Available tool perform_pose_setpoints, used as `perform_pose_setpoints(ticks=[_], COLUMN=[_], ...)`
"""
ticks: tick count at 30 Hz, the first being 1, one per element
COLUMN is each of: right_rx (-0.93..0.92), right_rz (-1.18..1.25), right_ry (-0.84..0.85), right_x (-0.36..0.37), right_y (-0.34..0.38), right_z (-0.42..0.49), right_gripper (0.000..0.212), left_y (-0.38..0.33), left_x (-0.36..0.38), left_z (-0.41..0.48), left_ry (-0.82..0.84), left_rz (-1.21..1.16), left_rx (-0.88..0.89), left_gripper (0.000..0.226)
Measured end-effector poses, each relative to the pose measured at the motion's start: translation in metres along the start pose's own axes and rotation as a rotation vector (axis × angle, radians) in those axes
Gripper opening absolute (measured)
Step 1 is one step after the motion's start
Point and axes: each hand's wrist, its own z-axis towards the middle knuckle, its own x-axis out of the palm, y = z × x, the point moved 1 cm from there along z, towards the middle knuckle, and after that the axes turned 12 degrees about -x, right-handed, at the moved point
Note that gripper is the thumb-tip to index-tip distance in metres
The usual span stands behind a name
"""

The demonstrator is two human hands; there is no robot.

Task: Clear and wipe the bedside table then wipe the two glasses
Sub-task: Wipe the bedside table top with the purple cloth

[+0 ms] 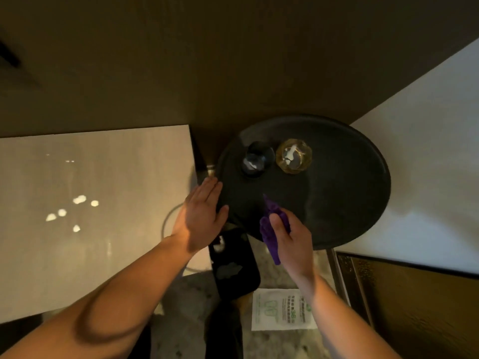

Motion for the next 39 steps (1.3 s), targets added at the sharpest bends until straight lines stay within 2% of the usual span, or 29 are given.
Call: perform_pose_setpoints(ticks=[4,8,12,20,23,26,32,35,39], right_rx=[-0.069,-0.132,-0.243,-0.512,-0.518,-0.528,-0.670,-0.720,-0.703], right_rz=[0.039,0.039,-0.036,-0.354,-0.450,-0.545,-0.737,-0.776,-0.713], right_ry=[0.050,0.151,0.207,0.304,0.365,0.399,0.340,0.410,0.466], right_x=[0.057,0.128,0.199,0.324,0.354,0.368,0.367,0.374,0.391], right_y=[0.064,0.127,0.184,0.257,0.265,0.263,0.259,0.253,0.248], right_z=[0.000,0.019,0.051,0.116,0.127,0.123,0.120,0.127,0.137], right_gripper=[0.012,0.023,0.022,0.037,0.047,0.055,0.050,0.051,0.050], left_y=[0.074,0.164,0.251,0.387,0.413,0.423,0.426,0.427,0.426], left_x=[-0.036,-0.086,-0.125,-0.157,-0.145,-0.129,-0.119,-0.118,-0.118], left_z=[-0.021,-0.045,-0.065,-0.072,-0.069,-0.071,-0.069,-0.069,-0.070], left_ry=[-0.068,-0.164,-0.287,-0.226,-0.213,-0.190,-0.214,-0.223,-0.228], left_rz=[-0.058,-0.060,-0.071,0.044,0.050,0.159,0.213,0.212,0.200], left_rx=[-0.068,-0.188,-0.313,-0.431,-0.429,-0.423,-0.449,-0.439,-0.432], left_gripper=[0.064,0.068,0.065,0.079,0.081,0.079,0.077,0.077,0.076])
